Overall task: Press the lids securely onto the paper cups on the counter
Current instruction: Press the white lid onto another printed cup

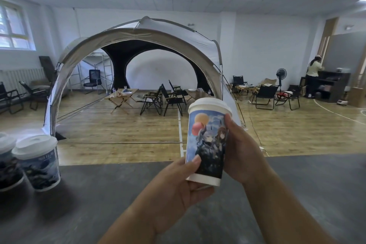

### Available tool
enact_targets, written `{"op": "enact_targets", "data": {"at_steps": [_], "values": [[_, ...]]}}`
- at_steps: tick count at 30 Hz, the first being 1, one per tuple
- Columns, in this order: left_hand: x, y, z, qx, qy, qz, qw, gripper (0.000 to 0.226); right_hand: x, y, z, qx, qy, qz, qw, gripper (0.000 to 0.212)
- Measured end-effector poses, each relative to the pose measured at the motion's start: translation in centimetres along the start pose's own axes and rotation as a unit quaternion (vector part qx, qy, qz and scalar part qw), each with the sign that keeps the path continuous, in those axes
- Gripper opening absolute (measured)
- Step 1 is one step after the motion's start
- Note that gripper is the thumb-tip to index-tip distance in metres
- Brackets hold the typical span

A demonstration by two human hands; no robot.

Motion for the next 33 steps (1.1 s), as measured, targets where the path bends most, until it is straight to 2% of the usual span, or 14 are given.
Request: {"op": "enact_targets", "data": {"at_steps": [2,4,7,10,11,14,16,18,21,23,25,27,29,33], "values": [[-0.1,0.1,0.0,0.022,0.0,-0.011,1.0,0.043,-0.3,0.6,-0.1,0.021,0.002,-0.004,1.0,0.053],[-0.2,0.5,-0.1,0.063,0.029,-0.035,0.997,0.044,-0.4,0.2,-0.2,-0.016,0.009,0.025,1.0,0.061],[-1.0,1.8,0.2,0.167,0.106,-0.168,0.966,0.071,-0.6,-0.2,-0.1,-0.068,0.06,0.112,0.99,0.091],[-0.9,2.1,0.7,0.201,0.124,-0.268,0.934,0.075,-0.9,-0.4,0.5,-0.081,0.115,0.158,0.977,0.079],[-0.8,1.9,0.7,0.18,0.108,-0.245,0.947,0.073,-0.9,-0.5,0.4,-0.078,0.113,0.142,0.98,0.076],[0.1,0.8,0.5,0.065,0.031,-0.044,0.996,0.055,-0.7,-0.4,0.0,-0.048,0.041,0.04,0.997,0.086],[0.6,0.5,0.5,0.03,-0.007,0.015,0.999,0.05,0.1,-0.6,0.1,-0.034,-0.034,-0.001,0.999,0.09],[0.6,0.5,0.4,0.05,-0.007,0.02,0.999,0.05,0.5,-0.5,0.1,-0.03,-0.07,-0.021,0.997,0.089],[0.3,1.6,0.5,0.15,0.067,-0.074,0.984,0.052,0.3,-0.9,-0.2,-0.063,-0.008,0.03,0.998,0.093],[0.1,2.8,1.2,0.23,0.135,-0.205,0.942,0.06,0.0,-1.2,0.1,-0.065,0.081,0.085,0.991,0.104],[0.4,3.3,1.7,0.267,0.135,-0.269,0.915,0.07,0.1,-1.7,0.5,-0.081,0.123,0.111,0.983,0.097],[0.6,2.9,1.6,0.237,0.101,-0.223,0.94,0.075,0.5,-2.6,0.6,-0.099,0.126,0.109,0.981,0.085],[0.5,2.8,1.4,0.196,0.073,-0.106,0.972,0.065,0.6,-3.5,0.5,-0.113,0.109,0.102,0.982,0.075],[0.5,3.6,1.4,0.166,0.033,-0.026,0.985,0.06,1.1,-4.6,0.1,-0.133,0.048,0.112,0.984,0.075]]}}
Point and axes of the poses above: each hand's wrist, its own z-axis away from the middle knuckle, its own x-axis out of the palm, y = z × x, the point moved 7 cm from there along -z, towards the middle knuckle, and after that the axes turned 15 degrees about z, right-handed, at the moved point
